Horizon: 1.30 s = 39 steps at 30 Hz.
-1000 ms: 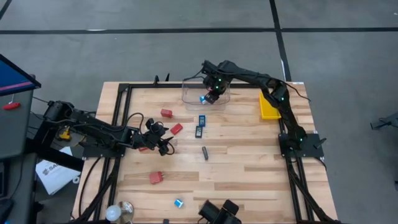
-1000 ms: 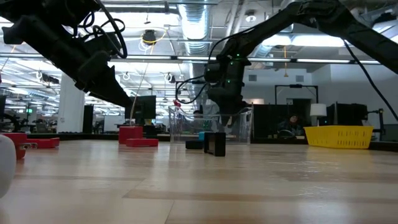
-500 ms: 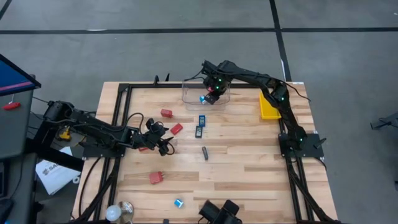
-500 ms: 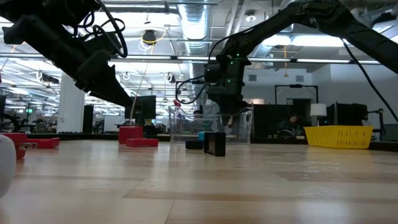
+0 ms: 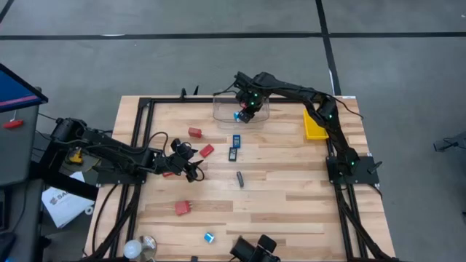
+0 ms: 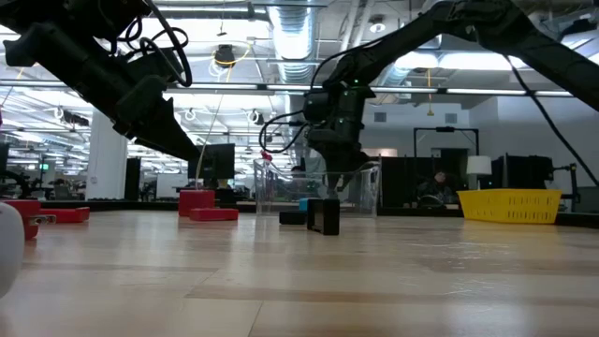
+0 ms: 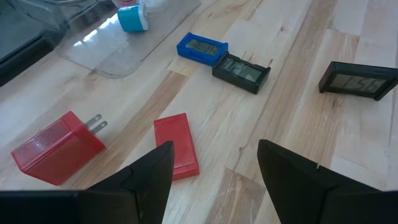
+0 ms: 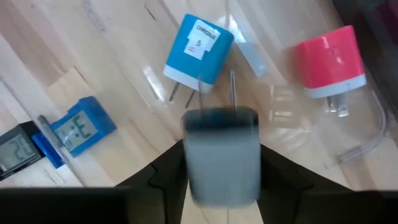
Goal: Pick & Place Office items
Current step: Put the white charger adapter into the transparent bin, then put the blue charger adapter into the transparent bin
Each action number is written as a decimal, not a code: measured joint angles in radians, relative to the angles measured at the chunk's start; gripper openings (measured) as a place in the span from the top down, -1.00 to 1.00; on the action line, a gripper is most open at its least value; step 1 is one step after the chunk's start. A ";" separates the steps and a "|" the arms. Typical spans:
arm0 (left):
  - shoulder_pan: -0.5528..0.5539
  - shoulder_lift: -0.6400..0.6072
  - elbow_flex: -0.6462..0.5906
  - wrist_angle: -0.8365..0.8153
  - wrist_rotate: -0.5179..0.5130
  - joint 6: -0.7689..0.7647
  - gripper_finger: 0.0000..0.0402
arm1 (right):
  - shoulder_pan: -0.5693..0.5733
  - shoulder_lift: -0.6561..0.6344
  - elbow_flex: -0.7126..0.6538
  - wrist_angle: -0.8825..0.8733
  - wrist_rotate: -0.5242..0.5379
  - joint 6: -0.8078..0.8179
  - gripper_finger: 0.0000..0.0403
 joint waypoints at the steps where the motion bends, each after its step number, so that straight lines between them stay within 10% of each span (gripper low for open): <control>1: 0.000 0.000 0.000 0.000 0.000 0.000 -0.13 | 0.000 0.000 0.000 0.000 0.000 0.002 0.24; 24: 0.000 0.000 0.000 -0.076 0.008 -0.004 -0.13 | 0.016 -0.025 0.001 -0.001 0.003 -0.016 0.32; 39: -0.080 0.000 0.000 -0.027 0.211 0.060 -0.13 | 0.108 -0.251 0.001 -0.042 0.141 0.023 0.21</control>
